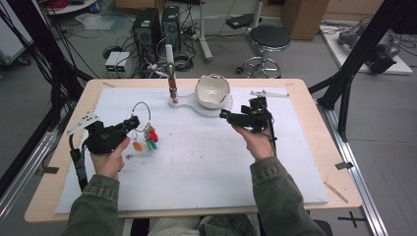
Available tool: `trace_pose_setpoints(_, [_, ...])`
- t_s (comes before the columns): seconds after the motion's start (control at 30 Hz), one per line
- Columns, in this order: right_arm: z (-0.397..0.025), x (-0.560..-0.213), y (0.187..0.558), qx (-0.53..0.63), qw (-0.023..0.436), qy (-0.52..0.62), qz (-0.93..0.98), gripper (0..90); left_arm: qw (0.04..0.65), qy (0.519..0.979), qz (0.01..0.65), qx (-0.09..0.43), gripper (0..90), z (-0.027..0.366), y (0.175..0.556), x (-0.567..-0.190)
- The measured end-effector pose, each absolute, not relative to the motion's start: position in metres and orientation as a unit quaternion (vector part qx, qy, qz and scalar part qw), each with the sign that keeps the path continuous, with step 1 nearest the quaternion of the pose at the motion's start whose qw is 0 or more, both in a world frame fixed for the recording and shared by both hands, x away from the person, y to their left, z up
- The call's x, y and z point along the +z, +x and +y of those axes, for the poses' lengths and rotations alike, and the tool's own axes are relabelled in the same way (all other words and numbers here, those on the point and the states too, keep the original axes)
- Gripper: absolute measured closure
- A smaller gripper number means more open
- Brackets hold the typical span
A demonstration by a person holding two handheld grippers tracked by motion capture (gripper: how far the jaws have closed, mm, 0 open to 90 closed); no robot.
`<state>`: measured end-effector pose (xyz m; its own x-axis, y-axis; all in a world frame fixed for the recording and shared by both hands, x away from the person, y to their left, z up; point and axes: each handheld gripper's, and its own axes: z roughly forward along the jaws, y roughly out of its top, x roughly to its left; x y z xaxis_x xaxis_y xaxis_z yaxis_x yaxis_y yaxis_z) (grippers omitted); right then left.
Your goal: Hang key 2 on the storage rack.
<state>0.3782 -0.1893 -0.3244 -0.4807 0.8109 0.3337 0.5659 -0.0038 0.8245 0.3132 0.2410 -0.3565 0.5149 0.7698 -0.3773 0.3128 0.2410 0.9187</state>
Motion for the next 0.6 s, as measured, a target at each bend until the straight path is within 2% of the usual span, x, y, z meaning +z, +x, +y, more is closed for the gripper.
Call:
trace_pose_setpoints(0.2, [-0.22, -0.335, 0.371, 0.493, 0.162, 0.505, 0.689, 10.1, 0.646, 0.576, 0.467, 0.181, 86.9, 0.246, 0.319, -0.353])
trace_pose_setpoints(0.37, [-0.235, -0.343, 0.366, 0.481, 0.188, 0.505, 0.691, 10.1, 0.634, 0.582, 0.472, 0.19, 86.8, 0.246, 0.329, -0.346])
trace_pose_setpoints(0.53, [-0.247, -0.351, 0.362, 0.483, 0.192, 0.51, 0.686, 10.1, 0.622, 0.595, 0.467, 0.202, 86.9, 0.244, 0.338, -0.332])
trace_pose_setpoints(0.57, [-0.25, -0.352, 0.362, 0.482, 0.192, 0.511, 0.685, 8.7, 0.621, 0.595, 0.467, 0.205, 86.9, 0.245, 0.34, -0.329])
trace_pose_setpoints(0.6, [-0.252, -0.354, 0.361, 0.483, 0.193, 0.512, 0.684, 3.7, 0.621, 0.594, 0.468, 0.206, 86.9, 0.245, 0.342, -0.327])
